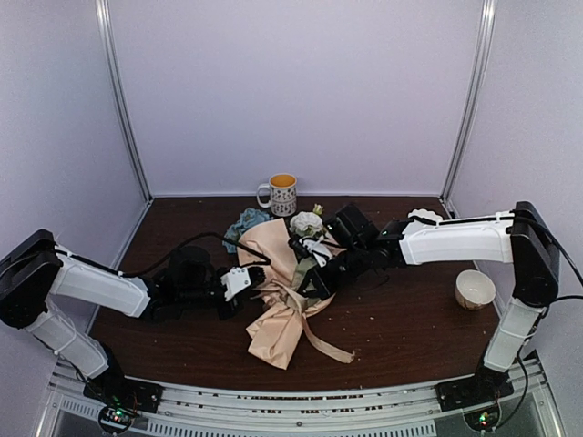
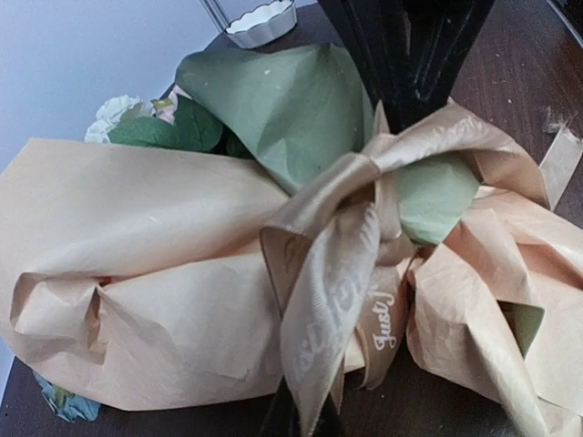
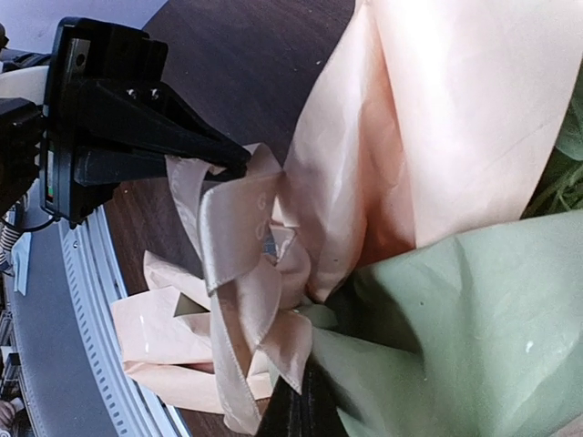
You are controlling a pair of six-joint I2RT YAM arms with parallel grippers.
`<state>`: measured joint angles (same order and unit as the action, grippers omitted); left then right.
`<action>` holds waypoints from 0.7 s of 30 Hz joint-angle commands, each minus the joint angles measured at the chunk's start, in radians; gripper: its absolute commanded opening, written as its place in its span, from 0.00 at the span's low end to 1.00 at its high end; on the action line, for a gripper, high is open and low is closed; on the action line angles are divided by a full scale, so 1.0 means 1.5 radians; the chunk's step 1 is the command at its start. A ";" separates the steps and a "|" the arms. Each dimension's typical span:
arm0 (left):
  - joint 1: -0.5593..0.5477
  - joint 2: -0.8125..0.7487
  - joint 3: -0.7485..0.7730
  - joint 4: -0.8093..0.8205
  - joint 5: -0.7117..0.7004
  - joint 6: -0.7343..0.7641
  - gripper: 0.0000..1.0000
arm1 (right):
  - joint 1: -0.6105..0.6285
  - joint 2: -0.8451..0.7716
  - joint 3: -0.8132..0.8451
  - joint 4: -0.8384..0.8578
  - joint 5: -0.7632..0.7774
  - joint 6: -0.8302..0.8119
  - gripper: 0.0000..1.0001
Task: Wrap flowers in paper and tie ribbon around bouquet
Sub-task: Tie the half-tied ribbon around the folded bouquet.
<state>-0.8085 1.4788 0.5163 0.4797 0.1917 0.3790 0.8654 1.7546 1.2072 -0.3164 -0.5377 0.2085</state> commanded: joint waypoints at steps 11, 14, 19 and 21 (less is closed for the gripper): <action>0.003 -0.051 0.009 -0.176 -0.044 -0.136 0.00 | -0.014 -0.093 -0.076 -0.025 0.082 0.022 0.00; 0.003 -0.038 0.026 -0.244 -0.049 -0.173 0.00 | -0.014 -0.091 -0.112 -0.008 0.074 0.042 0.00; 0.007 -0.004 0.063 -0.326 -0.064 -0.234 0.00 | -0.015 -0.111 -0.163 0.003 0.071 0.062 0.00; 0.012 -0.002 0.073 -0.346 -0.068 -0.253 0.00 | -0.015 -0.124 -0.184 0.006 0.069 0.071 0.00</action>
<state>-0.8074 1.4567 0.5781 0.0628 0.1116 0.0994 0.8501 1.6207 0.9802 -0.3279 -0.4343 0.2745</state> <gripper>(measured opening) 0.007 0.007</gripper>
